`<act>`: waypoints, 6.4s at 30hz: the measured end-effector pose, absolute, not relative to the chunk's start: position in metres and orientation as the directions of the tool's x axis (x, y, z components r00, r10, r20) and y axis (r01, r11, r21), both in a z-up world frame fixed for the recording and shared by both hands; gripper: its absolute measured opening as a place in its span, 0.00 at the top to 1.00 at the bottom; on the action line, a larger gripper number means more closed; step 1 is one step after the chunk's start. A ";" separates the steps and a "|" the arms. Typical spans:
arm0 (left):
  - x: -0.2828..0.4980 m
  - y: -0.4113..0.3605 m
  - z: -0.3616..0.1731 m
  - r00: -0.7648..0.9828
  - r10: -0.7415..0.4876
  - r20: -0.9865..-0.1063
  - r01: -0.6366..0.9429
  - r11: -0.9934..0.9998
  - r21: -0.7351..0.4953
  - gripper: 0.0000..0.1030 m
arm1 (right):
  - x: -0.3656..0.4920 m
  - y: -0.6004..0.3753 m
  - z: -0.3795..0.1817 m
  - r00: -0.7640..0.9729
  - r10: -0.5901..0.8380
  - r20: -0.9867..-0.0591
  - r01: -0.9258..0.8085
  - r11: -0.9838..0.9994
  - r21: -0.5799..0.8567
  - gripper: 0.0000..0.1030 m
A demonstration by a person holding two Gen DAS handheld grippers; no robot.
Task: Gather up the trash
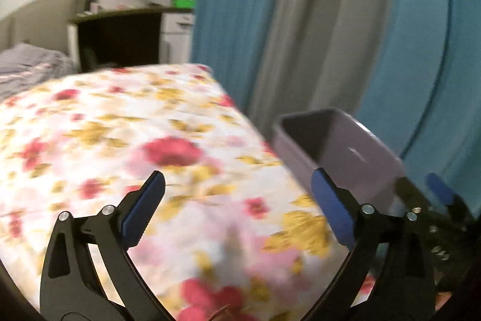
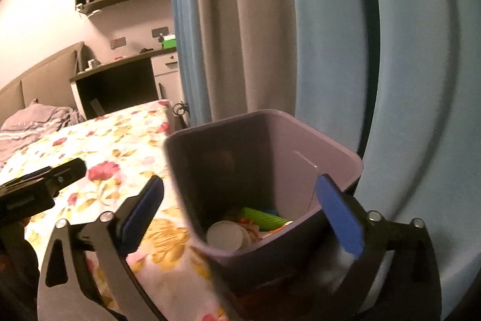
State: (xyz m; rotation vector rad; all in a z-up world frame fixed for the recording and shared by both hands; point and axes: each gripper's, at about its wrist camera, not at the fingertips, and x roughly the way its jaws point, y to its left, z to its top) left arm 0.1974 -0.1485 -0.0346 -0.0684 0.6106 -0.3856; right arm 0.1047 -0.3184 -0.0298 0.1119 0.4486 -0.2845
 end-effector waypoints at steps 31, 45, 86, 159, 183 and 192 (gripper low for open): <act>0.033 0.012 -0.003 0.878 -0.121 -0.463 0.068 0.989 -0.128 0.06 | -0.014 -0.171 0.018 0.922 -0.184 -0.340 0.185 0.982 -0.030 0.05; 0.019 0.021 0.002 0.887 -0.117 -0.446 0.061 0.988 -0.139 0.06 | -0.026 -0.159 0.019 0.930 -0.167 -0.328 0.168 0.985 -0.024 0.05; 0.017 0.014 0.002 0.887 -0.122 -0.446 0.066 0.988 -0.140 0.06 | -0.029 -0.156 0.022 0.933 -0.162 -0.320 0.165 0.986 -0.017 0.05; 0.017 0.008 0.007 0.891 -0.113 -0.440 0.070 0.991 -0.114 0.06 | -0.028 -0.159 0.023 0.935 -0.158 -0.316 0.165 0.986 -0.005 0.05; 0.020 0.008 0.004 0.885 -0.138 -0.445 0.100 0.989 -0.109 0.06 | -0.028 -0.161 0.022 0.935 -0.157 -0.317 0.165 0.986 -0.003 0.05; 0.015 0.005 0.005 0.890 -0.182 -0.419 0.152 0.983 -0.105 0.09 | -0.029 -0.163 0.023 0.935 -0.160 -0.316 0.169 0.986 -0.001 0.05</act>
